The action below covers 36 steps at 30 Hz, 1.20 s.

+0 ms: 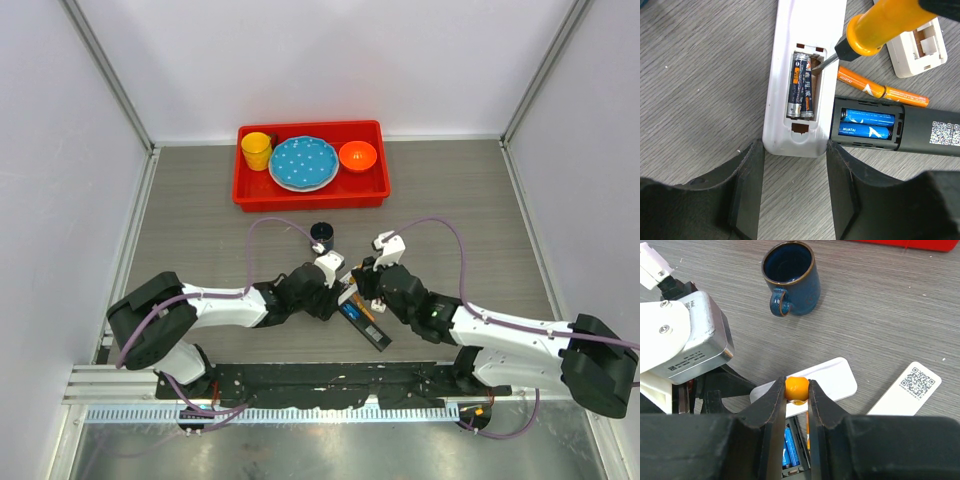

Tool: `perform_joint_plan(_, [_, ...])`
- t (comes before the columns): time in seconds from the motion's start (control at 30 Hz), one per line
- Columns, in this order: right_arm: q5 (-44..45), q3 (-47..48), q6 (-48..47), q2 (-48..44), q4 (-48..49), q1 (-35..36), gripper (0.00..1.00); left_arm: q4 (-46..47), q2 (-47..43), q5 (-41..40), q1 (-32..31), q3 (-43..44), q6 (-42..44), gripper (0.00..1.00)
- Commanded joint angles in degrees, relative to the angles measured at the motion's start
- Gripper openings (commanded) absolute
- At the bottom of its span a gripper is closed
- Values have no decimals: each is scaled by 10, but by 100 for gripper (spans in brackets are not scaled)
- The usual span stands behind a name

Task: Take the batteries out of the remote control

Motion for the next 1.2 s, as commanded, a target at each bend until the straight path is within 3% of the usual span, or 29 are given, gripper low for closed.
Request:
perform_joint_plan(0.0, [-37, -10, 24, -17, -21, 4, 1, -33, 14, 14, -3, -12, -15, 0])
perform_joint_plan(0.57, [-4, 12, -8, -62, 4, -21, 1, -36, 10, 11, -3, -13, -15, 0])
perform_joint_plan(1.17, [-73, 4, -4, -49, 38, -78, 1, -38, 17, 6, -3, -9, -15, 0])
